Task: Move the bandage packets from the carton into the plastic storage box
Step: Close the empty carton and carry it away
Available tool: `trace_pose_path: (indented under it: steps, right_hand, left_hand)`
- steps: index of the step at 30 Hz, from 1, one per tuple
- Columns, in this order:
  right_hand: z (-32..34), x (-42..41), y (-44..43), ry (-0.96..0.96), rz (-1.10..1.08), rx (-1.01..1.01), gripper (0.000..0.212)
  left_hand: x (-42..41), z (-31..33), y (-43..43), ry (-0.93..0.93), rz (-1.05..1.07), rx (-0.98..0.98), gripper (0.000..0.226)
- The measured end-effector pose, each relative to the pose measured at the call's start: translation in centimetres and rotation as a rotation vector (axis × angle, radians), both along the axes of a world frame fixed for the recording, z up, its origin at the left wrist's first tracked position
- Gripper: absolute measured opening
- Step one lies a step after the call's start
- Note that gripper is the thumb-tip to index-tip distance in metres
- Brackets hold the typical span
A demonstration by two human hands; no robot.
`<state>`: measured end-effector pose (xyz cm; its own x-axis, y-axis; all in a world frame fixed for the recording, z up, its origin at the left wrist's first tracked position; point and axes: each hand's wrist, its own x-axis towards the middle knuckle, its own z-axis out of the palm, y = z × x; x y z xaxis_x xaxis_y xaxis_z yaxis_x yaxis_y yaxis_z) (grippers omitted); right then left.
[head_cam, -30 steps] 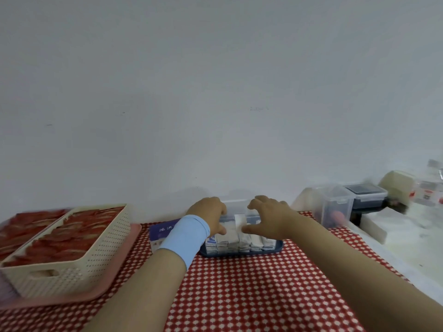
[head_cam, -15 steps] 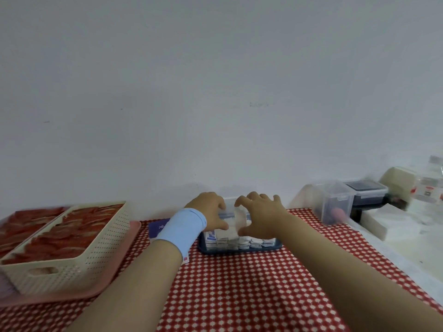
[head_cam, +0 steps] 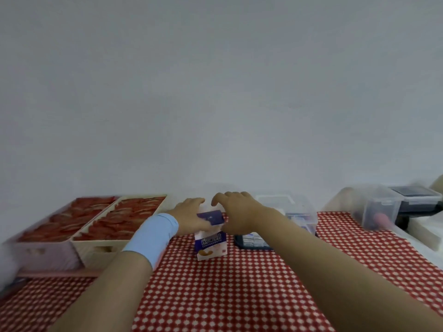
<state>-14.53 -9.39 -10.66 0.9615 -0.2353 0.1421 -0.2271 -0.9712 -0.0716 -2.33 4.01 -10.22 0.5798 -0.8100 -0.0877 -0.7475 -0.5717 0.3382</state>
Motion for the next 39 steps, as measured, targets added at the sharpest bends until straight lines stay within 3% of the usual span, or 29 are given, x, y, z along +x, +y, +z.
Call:
trace_pose_path:
  steps: [2,5,7,10,16,29,39]
  right_hand:
    - [-0.7,1.2,0.4,0.075,-0.005,-0.003,0.085]
    - [-1.9,2.5,0.6,0.168,0.016,-0.049,0.084]
    - [-2.4,2.9,0.7,0.178,0.018,-0.054,0.079]
    - [-2.0,2.3,0.5,0.114,0.039,0.03,0.083]
    - [0.5,-3.2,0.5,-0.037,-0.022,0.301,0.087]
    - [2.0,-31.9,-1.3,-0.359,-0.443,0.3,0.061]
    - [-0.2,-56.7,1.0,-0.404,-0.827,0.311,0.055]
  left_hand:
    - [0.5,-1.5,0.8,-0.002,-0.016,0.085,0.106]
    - [1.0,-3.5,1.2,-0.057,-0.01,-0.023,0.079]
    - [1.2,-3.7,1.6,-0.01,-0.035,-0.118,0.077]
    - [1.3,-3.1,1.8,0.005,-0.068,-0.177,0.068]
    - [-1.1,-0.6,1.1,0.012,-0.165,-0.245,0.075]
    - [-23.8,1.1,-8.8,0.14,-0.654,-0.348,0.072]
    - [-47.5,-1.1,-13.5,0.201,-1.039,-0.317,0.068]
